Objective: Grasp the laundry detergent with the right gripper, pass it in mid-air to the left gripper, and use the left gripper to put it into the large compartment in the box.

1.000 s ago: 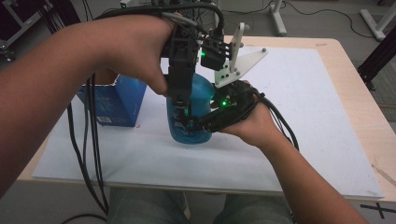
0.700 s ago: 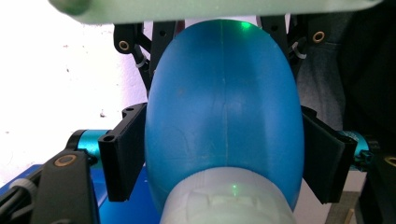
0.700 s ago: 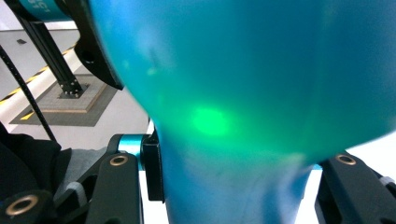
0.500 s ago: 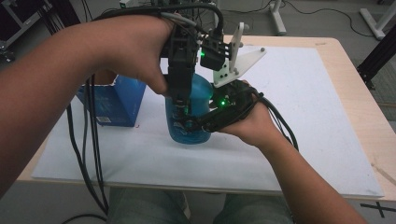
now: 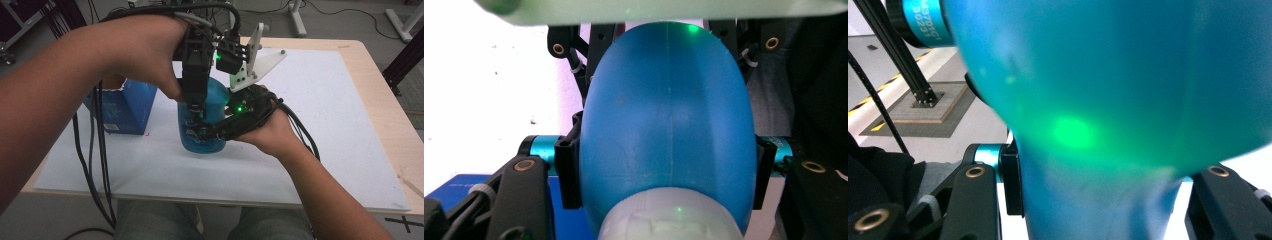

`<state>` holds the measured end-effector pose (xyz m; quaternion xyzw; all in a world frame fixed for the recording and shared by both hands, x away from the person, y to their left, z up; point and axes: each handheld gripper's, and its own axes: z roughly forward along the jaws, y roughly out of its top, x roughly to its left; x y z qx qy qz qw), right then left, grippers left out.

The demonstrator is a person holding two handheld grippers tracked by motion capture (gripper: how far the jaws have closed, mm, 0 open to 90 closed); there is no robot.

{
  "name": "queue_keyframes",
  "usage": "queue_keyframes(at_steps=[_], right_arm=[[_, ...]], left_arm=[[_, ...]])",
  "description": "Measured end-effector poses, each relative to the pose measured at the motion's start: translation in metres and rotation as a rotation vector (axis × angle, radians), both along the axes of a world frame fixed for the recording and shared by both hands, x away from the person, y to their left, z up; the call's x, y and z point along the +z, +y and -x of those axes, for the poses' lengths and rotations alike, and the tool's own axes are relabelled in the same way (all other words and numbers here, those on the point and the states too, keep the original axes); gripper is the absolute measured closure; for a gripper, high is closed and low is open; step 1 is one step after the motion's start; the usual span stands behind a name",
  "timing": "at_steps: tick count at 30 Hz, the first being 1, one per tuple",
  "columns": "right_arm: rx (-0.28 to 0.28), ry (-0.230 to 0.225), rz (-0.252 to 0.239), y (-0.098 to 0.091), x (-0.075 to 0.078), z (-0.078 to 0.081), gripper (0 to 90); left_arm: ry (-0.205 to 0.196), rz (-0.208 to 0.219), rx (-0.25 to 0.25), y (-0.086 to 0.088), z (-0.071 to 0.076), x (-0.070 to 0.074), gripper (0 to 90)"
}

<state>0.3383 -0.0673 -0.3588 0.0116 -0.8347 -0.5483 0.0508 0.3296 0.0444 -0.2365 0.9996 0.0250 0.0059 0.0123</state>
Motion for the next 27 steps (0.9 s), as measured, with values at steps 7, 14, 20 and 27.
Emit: queue_keyframes(at_steps=[7,14,20,27], right_arm=[[0.004,-0.002,0.002,0.0,-0.001,0.0,45.9],[-0.009,-0.054,0.03,0.001,0.0,0.005,33.1],[-0.024,-0.029,-0.008,-0.02,0.003,0.003,22.4],[-0.073,-0.084,0.009,-0.046,0.018,0.007,12.8]], left_arm=[[-0.006,0.008,0.0,0.001,0.001,-0.001,38.4],[-0.003,0.014,0.005,0.002,0.001,0.001,38.4],[-0.002,0.022,0.017,0.009,0.002,0.007,38.3],[0.003,0.016,0.049,0.018,-0.001,0.011,38.4]])
